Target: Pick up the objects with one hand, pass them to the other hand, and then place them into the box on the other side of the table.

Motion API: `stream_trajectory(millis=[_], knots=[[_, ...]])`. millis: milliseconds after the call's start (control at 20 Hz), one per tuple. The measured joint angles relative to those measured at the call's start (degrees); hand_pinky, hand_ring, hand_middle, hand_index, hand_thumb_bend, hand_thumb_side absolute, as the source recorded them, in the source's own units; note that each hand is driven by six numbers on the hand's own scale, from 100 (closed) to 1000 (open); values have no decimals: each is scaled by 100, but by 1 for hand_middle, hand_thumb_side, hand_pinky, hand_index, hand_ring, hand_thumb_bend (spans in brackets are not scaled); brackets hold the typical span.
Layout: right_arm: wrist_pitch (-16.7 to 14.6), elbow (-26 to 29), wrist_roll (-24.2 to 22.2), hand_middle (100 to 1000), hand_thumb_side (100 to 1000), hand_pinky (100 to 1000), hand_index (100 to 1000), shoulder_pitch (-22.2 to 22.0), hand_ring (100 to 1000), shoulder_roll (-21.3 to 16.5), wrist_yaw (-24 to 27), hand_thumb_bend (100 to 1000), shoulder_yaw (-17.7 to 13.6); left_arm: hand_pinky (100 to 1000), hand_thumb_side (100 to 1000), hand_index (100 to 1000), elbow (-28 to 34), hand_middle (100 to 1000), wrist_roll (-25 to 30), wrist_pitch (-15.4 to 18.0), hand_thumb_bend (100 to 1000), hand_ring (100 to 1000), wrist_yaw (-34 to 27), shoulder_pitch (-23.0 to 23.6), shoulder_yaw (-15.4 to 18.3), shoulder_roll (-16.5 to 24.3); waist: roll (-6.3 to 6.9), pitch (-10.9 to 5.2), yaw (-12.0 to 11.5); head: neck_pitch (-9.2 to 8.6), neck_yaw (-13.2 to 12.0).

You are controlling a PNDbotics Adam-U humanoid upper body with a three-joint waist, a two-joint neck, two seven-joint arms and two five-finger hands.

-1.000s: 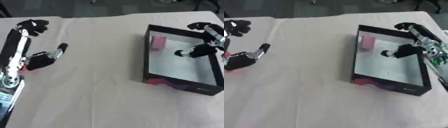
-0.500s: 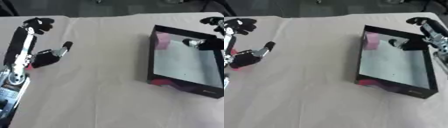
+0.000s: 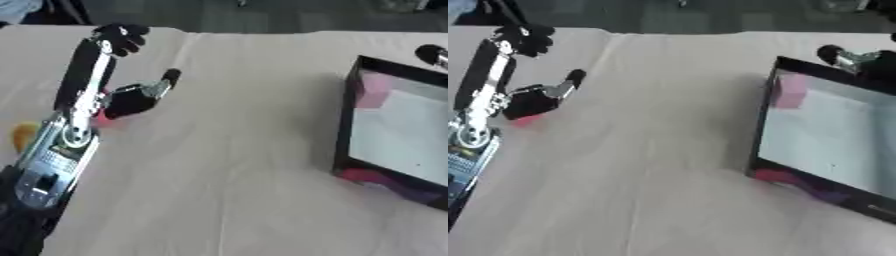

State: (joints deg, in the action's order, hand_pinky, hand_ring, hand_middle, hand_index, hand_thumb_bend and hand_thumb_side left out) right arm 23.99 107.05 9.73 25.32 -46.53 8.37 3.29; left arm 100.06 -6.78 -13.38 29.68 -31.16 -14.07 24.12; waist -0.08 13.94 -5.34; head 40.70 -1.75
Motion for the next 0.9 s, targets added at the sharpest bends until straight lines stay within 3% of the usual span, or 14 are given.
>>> stream_trajectory(millis=[450,700,900], knots=[[5,4,173,838,318,911,880,94,950,40,190,667,16,750,361,805,-132,645,559,-802,549,702,-365,-62,262,822,66,0,-115,57,-46],[21,3,186,836,320,911,878,103,947,39,192,667,39,798,447,816,-559,671,1363,-1405,558,739,-701,-569,231,1292,72,-12,-143,111,-77],[30,-4,179,834,320,910,877,138,944,37,191,667,54,823,513,821,-1013,690,2171,-1883,629,765,-1072,-985,77,1587,104,-54,-144,156,-101]])
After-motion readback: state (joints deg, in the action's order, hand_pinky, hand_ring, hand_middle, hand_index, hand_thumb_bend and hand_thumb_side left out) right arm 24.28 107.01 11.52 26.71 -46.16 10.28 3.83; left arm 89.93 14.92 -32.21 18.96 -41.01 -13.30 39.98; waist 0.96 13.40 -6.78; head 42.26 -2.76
